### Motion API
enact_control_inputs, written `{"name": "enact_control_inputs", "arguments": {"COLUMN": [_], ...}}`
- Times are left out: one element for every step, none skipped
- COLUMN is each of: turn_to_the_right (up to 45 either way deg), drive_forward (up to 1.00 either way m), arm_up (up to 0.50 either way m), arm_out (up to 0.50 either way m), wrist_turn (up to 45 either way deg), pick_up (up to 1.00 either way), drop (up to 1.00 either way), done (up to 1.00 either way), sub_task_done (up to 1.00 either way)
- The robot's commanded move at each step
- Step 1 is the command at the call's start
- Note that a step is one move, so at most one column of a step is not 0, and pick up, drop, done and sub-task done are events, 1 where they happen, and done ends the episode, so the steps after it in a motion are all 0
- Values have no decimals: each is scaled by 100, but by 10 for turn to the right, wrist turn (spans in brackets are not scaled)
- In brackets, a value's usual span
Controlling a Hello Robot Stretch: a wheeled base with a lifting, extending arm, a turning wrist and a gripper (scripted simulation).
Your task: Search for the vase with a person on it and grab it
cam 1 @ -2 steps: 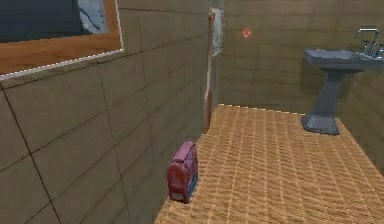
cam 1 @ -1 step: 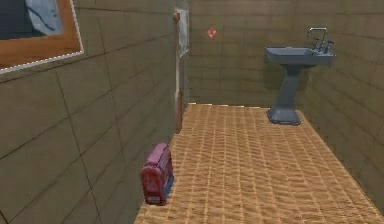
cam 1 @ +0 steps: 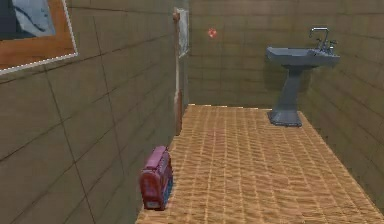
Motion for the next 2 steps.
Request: {"name": "enact_control_inputs", "arguments": {"turn_to_the_right": [450, 240], "drive_forward": [0, 0], "arm_up": [0, 0], "arm_out": [0, 0], "wrist_turn": [0, 0], "pick_up": [0, 0], "drop": [0, 0], "done": [0, 0], "sub_task_done": [0, 0]}}
